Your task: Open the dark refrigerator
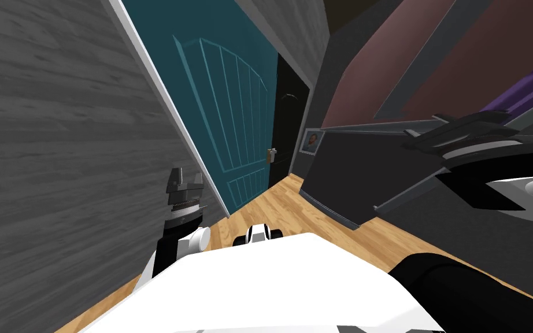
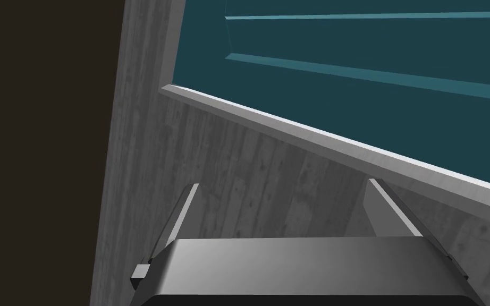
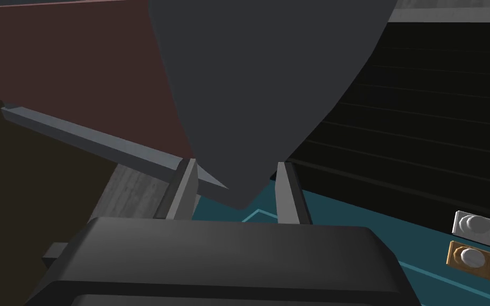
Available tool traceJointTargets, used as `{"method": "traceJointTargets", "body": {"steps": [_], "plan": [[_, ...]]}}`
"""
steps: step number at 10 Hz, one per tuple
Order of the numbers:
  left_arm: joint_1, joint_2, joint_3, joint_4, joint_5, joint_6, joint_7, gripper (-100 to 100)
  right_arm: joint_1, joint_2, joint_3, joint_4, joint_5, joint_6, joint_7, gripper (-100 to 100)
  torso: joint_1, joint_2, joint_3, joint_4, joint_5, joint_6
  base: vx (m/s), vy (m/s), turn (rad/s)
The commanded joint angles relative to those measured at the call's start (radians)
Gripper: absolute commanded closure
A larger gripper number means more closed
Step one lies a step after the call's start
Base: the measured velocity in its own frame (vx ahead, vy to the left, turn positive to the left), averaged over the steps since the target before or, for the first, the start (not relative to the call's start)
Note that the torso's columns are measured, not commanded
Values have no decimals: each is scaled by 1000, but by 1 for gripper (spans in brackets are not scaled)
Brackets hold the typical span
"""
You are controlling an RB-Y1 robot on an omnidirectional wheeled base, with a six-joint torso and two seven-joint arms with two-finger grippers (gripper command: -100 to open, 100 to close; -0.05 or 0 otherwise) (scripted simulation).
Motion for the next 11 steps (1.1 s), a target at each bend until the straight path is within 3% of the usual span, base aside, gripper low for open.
{"method": "traceJointTargets", "body": {"steps": [1, 3, 4, 7, 10, 11], "plan": [[0, 0, 0, 0, 0, 0, 0, 0, 17, -10, -15, 16, 0, 24, 3, 100, 0, 0, 1, 1, 0, 1, 147, 207, -26], [0, 0, 0, 0, 0, 0, 0, 0, 30, -12, -23, 34, 3, 36, 7, 100, 1, 1, 1, 0, 0, 2, 152, 211, -35], [0, 0, 0, 0, 0, 0, 0, 0, 47, -32, -37, 51, -12, 16, -6, -100, -3, 2, 1, 2, 1, 1, 63, 75, -121], [0, 0, 0, 0, 0, 0, 0, 0, 77, -90, -85, 92, -43, -5, -33, -100, -10, 15, 12, 5, -7, 8, 21, 4, -106], [0, 0, 0, 0, 0, 0, 0, 0, 107, -148, -132, 133, -75, -27, -59, -100, 4, 9, 7, 5, 2, 5, 32, 4, -115], [0, 0, 0, 0, 0, 0, 0, 0, 117, -127, -113, 113, -70, -18, -54, -100, 8, 8, 6, 5, 5, 4, 7, -5, -47]]}}
